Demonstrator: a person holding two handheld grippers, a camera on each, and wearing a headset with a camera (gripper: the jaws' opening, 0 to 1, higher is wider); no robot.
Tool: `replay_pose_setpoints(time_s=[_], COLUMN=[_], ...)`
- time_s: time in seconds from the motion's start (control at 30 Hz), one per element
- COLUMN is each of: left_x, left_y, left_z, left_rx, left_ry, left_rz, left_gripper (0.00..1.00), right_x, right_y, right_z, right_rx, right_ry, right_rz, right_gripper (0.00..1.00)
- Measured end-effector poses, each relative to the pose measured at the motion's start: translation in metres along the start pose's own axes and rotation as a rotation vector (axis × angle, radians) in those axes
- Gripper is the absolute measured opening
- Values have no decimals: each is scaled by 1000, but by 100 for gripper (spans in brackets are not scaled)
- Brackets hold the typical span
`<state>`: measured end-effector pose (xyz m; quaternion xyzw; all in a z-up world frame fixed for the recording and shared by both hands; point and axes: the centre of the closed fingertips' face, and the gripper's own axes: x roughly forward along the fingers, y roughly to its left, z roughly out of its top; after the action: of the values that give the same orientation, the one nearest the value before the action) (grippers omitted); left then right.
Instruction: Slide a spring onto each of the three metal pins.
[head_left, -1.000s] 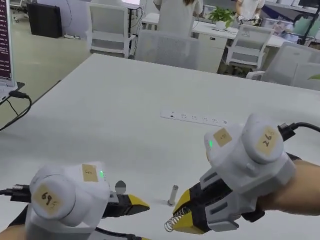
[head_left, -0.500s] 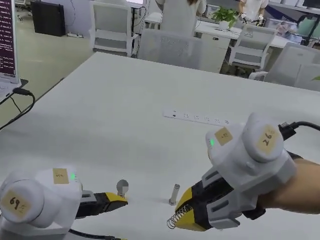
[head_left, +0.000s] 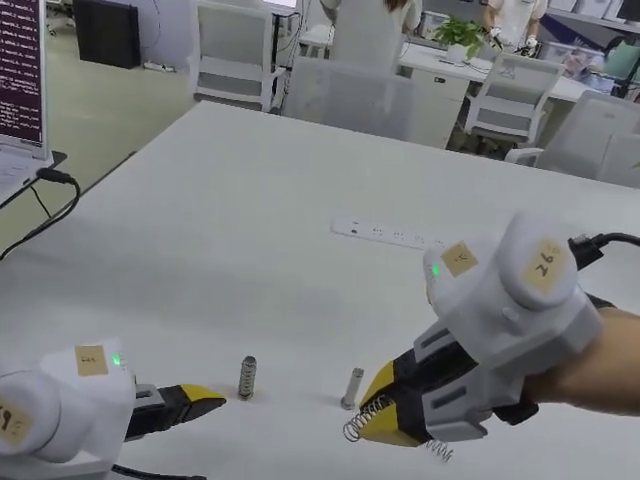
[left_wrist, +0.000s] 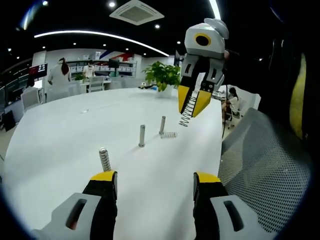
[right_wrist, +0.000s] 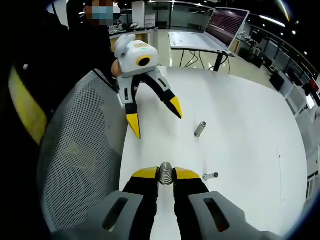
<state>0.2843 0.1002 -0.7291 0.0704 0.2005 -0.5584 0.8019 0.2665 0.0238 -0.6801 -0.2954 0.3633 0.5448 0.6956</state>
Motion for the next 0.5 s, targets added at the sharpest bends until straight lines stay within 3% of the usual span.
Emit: replay_pose_setpoints(time_s=[0.5], left_x=[-1], left_y=[-8], left_z=[-1], left_rx=[-4], left_ry=[-11], left_rz=[-3], left_gripper=[66], right_x=[-13], right_y=[-29], right_z=[0], right_rx=[16], right_ry=[28], right_rz=[-42], right_gripper=[9])
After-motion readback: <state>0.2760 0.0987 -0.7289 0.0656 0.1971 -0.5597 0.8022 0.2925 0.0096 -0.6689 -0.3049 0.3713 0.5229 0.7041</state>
